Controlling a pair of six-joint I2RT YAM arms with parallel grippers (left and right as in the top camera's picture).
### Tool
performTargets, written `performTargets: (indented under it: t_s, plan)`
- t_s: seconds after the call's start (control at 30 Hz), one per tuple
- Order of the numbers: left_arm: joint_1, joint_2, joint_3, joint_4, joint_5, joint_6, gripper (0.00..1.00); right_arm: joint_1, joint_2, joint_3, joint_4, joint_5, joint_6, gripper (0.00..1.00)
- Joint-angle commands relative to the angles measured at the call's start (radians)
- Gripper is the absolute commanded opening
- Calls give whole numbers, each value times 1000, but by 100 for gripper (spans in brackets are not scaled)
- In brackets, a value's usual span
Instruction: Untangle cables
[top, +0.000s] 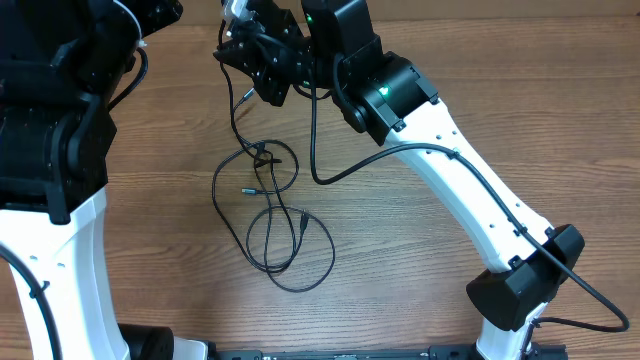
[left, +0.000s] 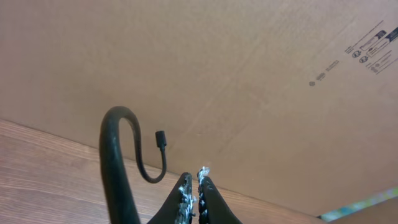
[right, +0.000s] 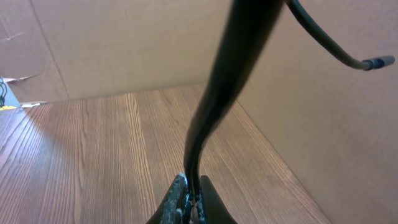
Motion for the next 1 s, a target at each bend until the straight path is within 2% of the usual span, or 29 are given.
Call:
performTargets:
  t_s: [0.0,0.17,0.2,0.23,0.27,0.37,0.43,0.47,0.53,0.63,0.8,0.9,0.97]
  plan:
    - [5,-32,8,-14,-41,48,4,-11,-5,7,10,-5,19,4]
    - [5,-33,8,-45,-84,56,6,-22,-5,7,15,-5,42,4]
    - [5,-33,8,-50,-87,59,20,-22,-5,7,22,-5,43,4]
    - [5,-33,8,-55,-90,72,63,-22,-5,7,34,-5,45,4]
    - [5,-33,8,-64,-96,96,100,-23,-5,7,49,3,45,4]
    - [5,-32,8,-144,-193,181,100,-34,-26,8,85,159,46,4]
    - [5,-27,8,-215,-328,209,100,-48,-47,8,105,357,49,4]
    - [5,-19,8,-284,-451,203,100,-67,-67,8,123,522,37,4]
    - [5,-12,7,-338,-497,200,99,-95,-87,8,139,670,-14,4]
    - [2,-6,7,-382,-483,171,100,-144,-112,8,201,872,-129,4]
    - [2,-2,7,-423,-302,159,100,-245,-129,8,445,1096,-388,4]
    - [2,-1,7,-443,-181,159,100,-336,-129,8,579,1087,-496,4]
    - [3,0,7,-463,-130,159,100,-411,-129,8,629,1050,-499,4]
